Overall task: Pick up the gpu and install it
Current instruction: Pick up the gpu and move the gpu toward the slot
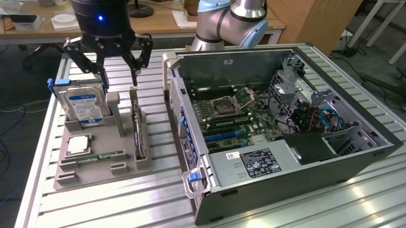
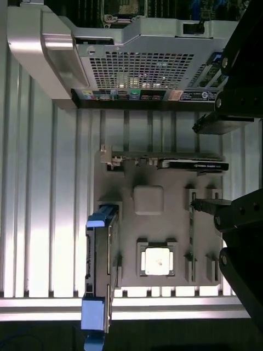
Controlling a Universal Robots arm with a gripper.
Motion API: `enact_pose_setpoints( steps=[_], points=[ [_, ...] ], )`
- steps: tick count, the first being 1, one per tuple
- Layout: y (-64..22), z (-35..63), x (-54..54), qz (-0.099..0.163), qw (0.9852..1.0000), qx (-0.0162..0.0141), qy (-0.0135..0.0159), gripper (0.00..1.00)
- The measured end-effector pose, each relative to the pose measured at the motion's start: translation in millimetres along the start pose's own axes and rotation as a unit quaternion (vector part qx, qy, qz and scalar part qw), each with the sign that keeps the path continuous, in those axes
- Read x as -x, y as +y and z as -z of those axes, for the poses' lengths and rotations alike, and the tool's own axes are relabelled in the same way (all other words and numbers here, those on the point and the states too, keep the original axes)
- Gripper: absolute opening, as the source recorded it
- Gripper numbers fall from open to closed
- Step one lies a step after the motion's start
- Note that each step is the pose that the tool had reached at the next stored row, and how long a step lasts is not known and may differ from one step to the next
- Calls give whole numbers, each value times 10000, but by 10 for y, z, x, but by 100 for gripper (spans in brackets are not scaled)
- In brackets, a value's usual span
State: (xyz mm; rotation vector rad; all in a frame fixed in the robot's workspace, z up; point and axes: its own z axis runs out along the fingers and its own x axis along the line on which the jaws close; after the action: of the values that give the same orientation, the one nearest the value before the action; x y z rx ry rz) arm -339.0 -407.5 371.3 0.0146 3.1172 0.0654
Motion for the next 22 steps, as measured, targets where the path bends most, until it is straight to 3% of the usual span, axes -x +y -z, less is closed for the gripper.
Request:
enact_pose_setpoints(
  steps=[13,22],
  points=[
    [-13,-213,-5,0,10000,0,0,59],
    [-28,-283,19,8,10000,0,5,59]
  ],
)
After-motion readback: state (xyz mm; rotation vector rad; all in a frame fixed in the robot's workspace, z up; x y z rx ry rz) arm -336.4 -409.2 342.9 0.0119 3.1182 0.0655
